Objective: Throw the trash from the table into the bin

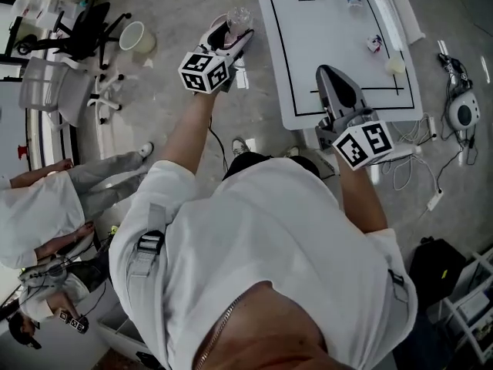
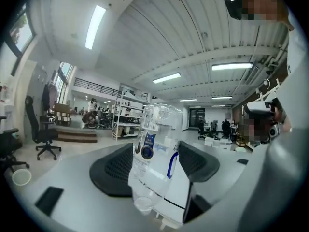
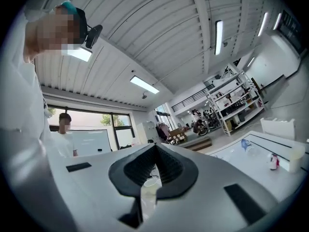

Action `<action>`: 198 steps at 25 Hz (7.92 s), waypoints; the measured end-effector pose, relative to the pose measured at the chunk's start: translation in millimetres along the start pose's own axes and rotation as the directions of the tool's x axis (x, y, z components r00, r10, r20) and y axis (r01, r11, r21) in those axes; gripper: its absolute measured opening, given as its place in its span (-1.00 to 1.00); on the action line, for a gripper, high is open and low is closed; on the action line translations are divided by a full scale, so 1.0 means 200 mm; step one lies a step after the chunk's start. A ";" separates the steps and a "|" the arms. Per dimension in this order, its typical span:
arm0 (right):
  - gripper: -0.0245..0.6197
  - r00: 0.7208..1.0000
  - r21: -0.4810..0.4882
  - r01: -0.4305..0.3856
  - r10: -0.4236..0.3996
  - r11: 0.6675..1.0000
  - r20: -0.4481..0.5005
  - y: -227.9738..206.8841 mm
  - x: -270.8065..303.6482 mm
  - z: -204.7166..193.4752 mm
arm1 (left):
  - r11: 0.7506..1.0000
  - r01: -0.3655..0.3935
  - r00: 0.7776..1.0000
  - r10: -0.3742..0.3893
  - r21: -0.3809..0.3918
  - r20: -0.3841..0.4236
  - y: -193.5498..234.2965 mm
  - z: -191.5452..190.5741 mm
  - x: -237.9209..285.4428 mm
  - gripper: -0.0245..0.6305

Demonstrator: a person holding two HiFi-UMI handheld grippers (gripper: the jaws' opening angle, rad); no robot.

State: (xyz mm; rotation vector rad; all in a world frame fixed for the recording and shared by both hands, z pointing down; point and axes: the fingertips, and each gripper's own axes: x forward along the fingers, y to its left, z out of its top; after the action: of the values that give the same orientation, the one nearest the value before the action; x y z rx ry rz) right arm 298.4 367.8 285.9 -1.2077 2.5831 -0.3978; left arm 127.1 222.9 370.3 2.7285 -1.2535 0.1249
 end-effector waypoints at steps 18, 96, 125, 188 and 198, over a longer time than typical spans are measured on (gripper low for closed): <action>-0.93 0.988 0.030 -0.065 0.068 0.997 -0.135 0.65 1.08 -0.60 | 0.987 -0.120 0.990 0.127 -0.109 0.057 1.01 -0.09 -0.85 0.02; -0.93 0.851 0.105 0.316 -0.233 0.943 -0.470 -1.72 2.63 -3.36 | 0.967 -0.103 0.914 -0.001 -0.233 -0.407 2.76 -2.94 1.15 0.01; -0.93 0.952 -0.017 0.127 -0.127 0.992 -0.278 -0.57 2.73 -1.15 | 0.979 -0.147 0.989 0.141 -0.144 -0.053 2.42 -0.23 0.19 -0.90; -0.28 0.531 -0.306 0.670 -0.725 0.676 -0.439 -2.18 1.53 -1.02 | 0.898 0.427 0.865 -0.440 -0.107 -0.240 1.21 -0.32 1.53 -0.90; -0.53 0.461 -0.338 0.673 -0.730 0.658 -0.504 -2.24 1.51 -1.13 | 0.919 0.378 0.884 -0.394 -0.114 -0.251 1.29 -0.35 1.51 -0.90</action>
State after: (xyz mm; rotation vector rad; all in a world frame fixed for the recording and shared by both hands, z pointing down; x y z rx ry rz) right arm 347.9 -111.7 618.5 -2.5633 2.3868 -0.9833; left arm 127.1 -158.0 502.7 2.7267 -0.6162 0.3911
